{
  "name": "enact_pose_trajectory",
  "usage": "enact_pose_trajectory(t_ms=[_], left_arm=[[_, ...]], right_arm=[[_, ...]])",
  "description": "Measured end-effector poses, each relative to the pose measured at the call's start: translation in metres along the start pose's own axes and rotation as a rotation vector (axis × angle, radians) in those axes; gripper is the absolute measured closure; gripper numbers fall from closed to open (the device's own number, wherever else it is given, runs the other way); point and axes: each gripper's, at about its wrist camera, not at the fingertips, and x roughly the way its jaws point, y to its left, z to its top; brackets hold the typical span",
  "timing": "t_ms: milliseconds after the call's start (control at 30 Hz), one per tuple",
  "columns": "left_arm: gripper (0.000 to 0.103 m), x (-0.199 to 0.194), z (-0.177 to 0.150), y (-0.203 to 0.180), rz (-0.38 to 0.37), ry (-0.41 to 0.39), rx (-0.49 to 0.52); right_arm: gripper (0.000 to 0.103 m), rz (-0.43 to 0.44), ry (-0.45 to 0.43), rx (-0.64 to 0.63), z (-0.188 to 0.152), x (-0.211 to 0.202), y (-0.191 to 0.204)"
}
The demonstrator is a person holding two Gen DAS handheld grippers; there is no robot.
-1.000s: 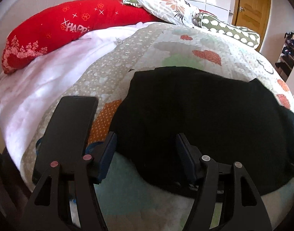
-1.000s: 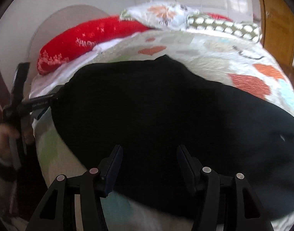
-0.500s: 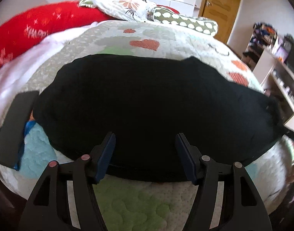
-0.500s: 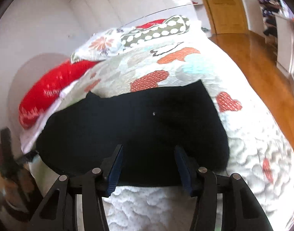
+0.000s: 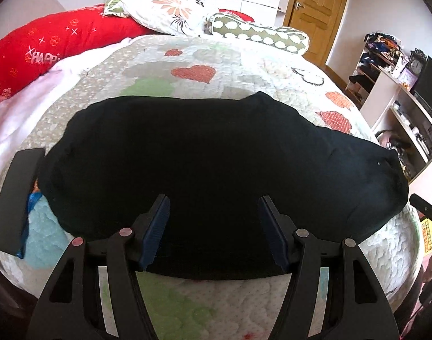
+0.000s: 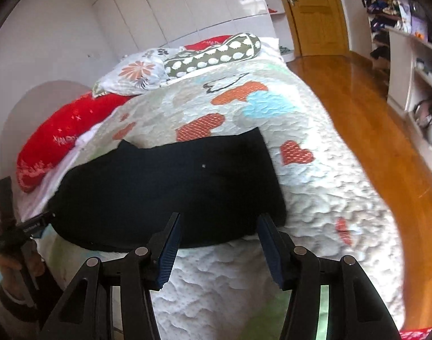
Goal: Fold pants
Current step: 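Open both grippers and withdraw from the folded black garment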
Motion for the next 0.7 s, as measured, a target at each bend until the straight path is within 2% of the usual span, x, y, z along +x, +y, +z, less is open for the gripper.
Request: enact_pose_trajectory(t_ms=[200,433,567,700], left_arm=[[0.039,0.003,0.006,-0.02,-0.028,-0.004,0.036],[0.039,0.014,0.023,-0.057,-0.118,0.003,0.122],[0.039,0.029,0.037,-0.088,-0.198,0.038,0.188],[0.039,0.048,0.056,-0.129,-0.314,0.088,0.269]], right_arm=[[0.05,0.009,0.027,0.066,-0.008,0.003,-0.016],[0.048,0.023,0.035,0.099,-0.011,0.01,-0.021],[0.046,0.032,0.036,0.114,-0.009,0.015,-0.023],[0.045,0.041,0.035,0.126,-0.008,0.019,-0.025]])
